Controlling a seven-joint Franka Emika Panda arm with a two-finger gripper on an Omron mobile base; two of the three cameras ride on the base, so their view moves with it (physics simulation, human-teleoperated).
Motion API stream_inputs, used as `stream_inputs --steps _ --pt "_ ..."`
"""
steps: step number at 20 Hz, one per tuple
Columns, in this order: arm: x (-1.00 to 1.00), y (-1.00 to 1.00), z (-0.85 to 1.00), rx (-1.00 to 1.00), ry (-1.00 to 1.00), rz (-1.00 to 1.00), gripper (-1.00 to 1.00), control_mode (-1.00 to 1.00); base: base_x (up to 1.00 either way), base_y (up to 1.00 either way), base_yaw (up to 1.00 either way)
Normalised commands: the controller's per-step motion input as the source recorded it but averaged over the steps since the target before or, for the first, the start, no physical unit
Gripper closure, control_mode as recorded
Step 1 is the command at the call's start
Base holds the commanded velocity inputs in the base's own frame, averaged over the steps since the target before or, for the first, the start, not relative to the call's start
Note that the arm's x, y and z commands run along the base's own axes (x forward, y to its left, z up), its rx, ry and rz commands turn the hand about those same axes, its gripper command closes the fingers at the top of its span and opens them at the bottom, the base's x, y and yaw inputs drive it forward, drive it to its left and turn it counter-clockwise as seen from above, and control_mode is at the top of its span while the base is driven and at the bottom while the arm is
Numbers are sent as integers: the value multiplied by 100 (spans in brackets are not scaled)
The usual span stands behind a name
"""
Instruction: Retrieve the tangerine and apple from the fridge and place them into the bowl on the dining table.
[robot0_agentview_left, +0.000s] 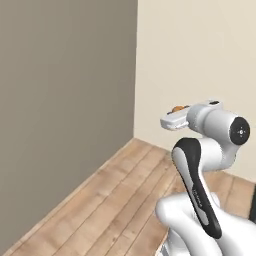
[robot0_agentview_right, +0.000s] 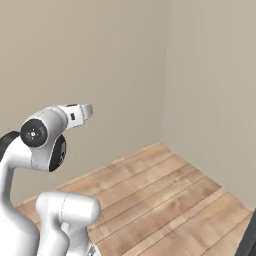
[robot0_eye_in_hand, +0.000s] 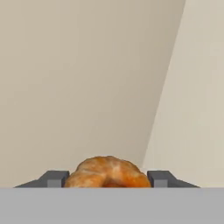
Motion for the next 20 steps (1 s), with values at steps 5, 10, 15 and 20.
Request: stream_inputs --steps 5,10,15,20 --pt "0 0 0 0 0 0 100 100 -92 25 63" --pt "0 0 0 0 0 0 100 100 -51 50 72" --pt "0 0 0 0 0 0 100 100 -7 47 83" --pt "0 0 0 0 0 0 100 100 0 22 88"
